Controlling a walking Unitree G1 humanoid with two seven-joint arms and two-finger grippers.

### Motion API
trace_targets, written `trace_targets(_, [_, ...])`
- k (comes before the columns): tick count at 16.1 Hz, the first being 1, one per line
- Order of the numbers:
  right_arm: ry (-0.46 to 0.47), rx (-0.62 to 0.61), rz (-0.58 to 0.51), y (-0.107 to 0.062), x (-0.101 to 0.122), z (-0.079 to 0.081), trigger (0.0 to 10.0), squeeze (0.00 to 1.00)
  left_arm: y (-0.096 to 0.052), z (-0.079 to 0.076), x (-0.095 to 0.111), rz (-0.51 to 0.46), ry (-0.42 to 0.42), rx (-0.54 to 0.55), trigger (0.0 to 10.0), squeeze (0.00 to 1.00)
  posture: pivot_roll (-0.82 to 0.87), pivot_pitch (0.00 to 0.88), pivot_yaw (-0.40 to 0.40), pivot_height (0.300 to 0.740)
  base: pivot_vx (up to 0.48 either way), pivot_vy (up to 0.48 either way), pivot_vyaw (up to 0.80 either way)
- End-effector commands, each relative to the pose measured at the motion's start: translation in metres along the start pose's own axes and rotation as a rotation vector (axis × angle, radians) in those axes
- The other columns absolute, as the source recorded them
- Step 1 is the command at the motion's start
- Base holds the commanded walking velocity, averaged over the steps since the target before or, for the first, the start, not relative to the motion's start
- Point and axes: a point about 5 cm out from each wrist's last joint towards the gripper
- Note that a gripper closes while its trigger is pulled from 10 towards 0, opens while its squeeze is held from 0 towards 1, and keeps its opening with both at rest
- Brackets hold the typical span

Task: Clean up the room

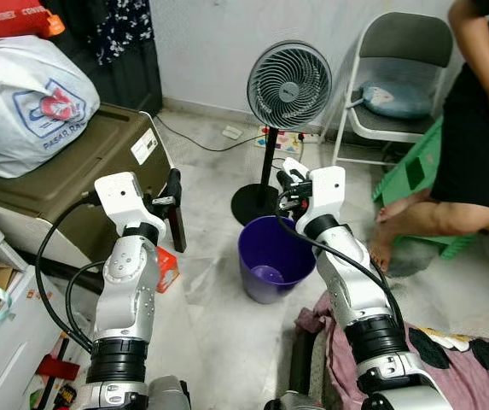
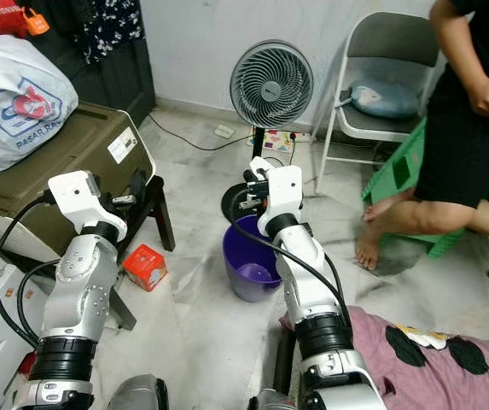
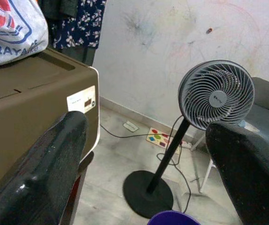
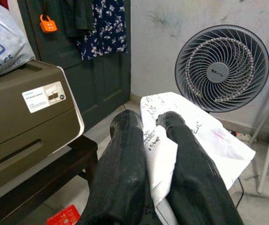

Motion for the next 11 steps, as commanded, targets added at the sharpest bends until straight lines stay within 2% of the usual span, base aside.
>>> trace_targets(1, [0.004, -0.003, -0.001, 0.0023, 0.0018, -0.0015, 10.0, 0.00, 0.0017, -0.0045, 0.0014, 0.003, -0.008, -0.016, 10.0, 0.00, 0.02, 0.000, -0.047, 0.740, 0.000, 0.000, 0.00])
trace_targets(8, [0.003, -0.001, 0.000, 0.0029, 0.0014, -0.0017, 10.0, 0.00, 0.0019, -0.0064, 0.0021, 0.001, -0.024, -0.031, 10.0, 0.00, 0.02, 0.000, -0.047, 0.740, 0.000, 0.000, 0.00])
trace_targets(11, [0.000, 0.002, -0.002, 0.0029, 0.0017, -0.0015, 10.0, 0.00, 0.0018, -0.0068, 0.0026, -0.001, -0.024, -0.034, 10.0, 0.00, 0.02, 0.000, -0.047, 0.740, 0.000, 0.278, 0.00])
Point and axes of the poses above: a point about 5 cm out from each wrist's last joint towards the gripper, its own y axis pointing out of the wrist towards the gripper, its own x axis along the axis of the wrist's last joint, z = x × y, and after that the axes turned 2 degrees about -y, right-handed
